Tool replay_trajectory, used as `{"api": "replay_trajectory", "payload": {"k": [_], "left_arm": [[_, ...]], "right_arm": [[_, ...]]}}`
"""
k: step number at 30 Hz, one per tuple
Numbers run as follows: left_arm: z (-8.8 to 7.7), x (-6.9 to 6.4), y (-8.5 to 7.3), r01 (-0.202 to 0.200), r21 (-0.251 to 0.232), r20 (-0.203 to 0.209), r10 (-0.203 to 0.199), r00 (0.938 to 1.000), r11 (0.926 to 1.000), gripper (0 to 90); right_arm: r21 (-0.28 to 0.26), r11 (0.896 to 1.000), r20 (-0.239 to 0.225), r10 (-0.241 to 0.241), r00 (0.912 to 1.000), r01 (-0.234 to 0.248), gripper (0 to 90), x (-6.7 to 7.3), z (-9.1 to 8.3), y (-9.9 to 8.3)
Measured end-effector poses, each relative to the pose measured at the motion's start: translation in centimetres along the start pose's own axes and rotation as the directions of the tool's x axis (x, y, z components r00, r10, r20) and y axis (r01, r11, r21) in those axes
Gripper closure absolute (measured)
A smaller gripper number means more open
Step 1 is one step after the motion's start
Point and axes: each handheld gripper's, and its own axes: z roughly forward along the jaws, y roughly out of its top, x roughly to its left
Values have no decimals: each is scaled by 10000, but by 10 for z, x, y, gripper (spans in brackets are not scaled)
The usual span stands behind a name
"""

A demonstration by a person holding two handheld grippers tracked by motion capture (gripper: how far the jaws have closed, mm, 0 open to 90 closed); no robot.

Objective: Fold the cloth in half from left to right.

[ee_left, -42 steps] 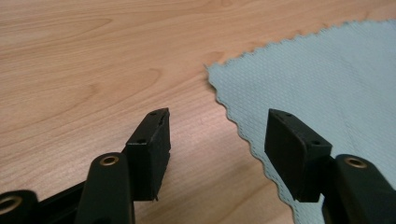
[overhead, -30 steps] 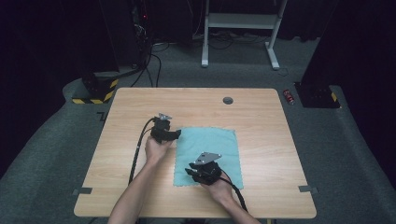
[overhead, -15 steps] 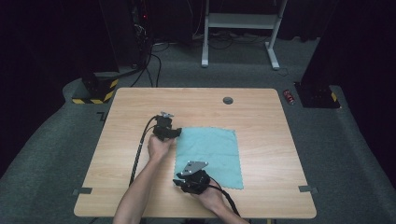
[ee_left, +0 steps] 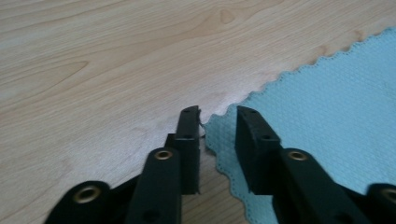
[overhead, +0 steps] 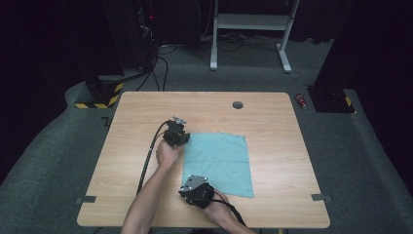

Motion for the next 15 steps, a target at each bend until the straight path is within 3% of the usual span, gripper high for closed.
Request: {"api": "replay_trajectory", "payload": {"k": [5,10,15], "left_arm": [[2,-2,4,36,135,146,-38,9999,9999,889],[1,8,4,636,284,669,-654,9956,9976,900],[-3,8,9,493,200,760,-507,9958,9986,900]], "right_arm": [[19,10000,48,98,9999,-98,895,-3,0,1],[65,9998,12,209,9998,-209,900,-3,-2,0],[-174,9993,-60,317,9995,-318,900,-4,-8,3]]}}
